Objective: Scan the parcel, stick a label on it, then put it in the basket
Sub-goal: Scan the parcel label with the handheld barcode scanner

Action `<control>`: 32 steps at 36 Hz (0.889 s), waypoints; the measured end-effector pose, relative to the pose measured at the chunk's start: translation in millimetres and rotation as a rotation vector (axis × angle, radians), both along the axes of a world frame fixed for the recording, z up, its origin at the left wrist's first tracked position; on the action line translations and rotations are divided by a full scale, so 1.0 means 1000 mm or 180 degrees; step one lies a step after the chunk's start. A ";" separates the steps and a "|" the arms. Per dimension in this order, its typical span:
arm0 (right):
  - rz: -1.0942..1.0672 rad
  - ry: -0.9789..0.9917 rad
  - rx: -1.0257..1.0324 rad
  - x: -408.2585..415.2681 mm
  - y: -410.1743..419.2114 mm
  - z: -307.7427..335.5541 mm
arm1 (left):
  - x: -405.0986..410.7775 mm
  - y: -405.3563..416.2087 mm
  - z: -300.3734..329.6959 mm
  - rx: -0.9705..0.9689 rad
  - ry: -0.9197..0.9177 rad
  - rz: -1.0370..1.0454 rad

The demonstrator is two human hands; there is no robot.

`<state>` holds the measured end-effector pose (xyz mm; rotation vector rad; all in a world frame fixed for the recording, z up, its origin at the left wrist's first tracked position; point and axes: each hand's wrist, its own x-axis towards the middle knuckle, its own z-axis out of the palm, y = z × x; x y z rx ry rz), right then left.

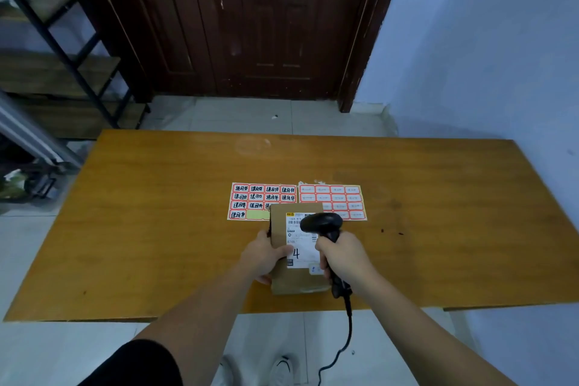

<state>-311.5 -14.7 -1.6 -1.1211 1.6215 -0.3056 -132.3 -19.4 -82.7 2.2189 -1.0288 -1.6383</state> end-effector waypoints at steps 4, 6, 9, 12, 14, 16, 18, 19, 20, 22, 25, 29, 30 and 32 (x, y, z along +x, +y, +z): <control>-0.0094 0.0003 -0.0002 0.003 0.002 -0.001 | 0.002 0.000 -0.004 -0.0006 0.0034 0.0017; -0.0134 -0.0030 0.0001 0.004 0.001 -0.001 | 0.002 0.000 -0.005 -0.0037 0.0025 0.0030; -0.0168 -0.0078 -0.0012 0.007 0.000 0.000 | 0.001 0.000 -0.005 -0.0048 0.0007 0.0016; -0.0187 -0.0113 -0.0005 0.009 0.000 0.003 | 0.002 0.001 -0.006 -0.0078 -0.0004 0.0009; -0.0201 -0.0123 0.0015 0.010 -0.001 0.004 | 0.002 0.001 -0.007 -0.0078 0.0001 0.0021; -0.0220 -0.0131 0.0039 0.011 -0.002 0.005 | 0.002 0.000 -0.008 -0.0062 -0.0005 0.0037; -0.0232 -0.0128 0.0073 0.012 -0.003 0.004 | 0.002 0.001 -0.009 -0.0057 -0.0020 0.0020; -0.0236 -0.0123 0.0092 0.013 -0.003 0.004 | 0.002 0.001 -0.009 -0.0065 -0.0023 0.0006; -0.0238 -0.0120 0.0106 0.013 -0.003 0.004 | 0.003 0.001 -0.009 -0.0078 -0.0022 -0.0009; -0.0253 -0.0120 0.0127 0.013 -0.004 0.004 | 0.003 0.001 -0.011 -0.0091 -0.0018 -0.0022; -0.0301 -0.0129 0.0143 0.013 -0.005 0.004 | 0.003 0.000 -0.012 -0.0053 -0.0018 0.0009; -0.0332 -0.0116 0.0163 0.012 -0.005 0.005 | 0.004 0.000 -0.012 -0.0075 0.0019 0.0019; -0.0328 -0.0113 0.0165 0.011 -0.005 0.005 | 0.004 0.000 -0.013 -0.0067 0.0032 0.0029; -0.0312 -0.0099 0.0168 0.010 -0.005 0.005 | 0.004 -0.001 -0.015 -0.0048 0.0025 0.0036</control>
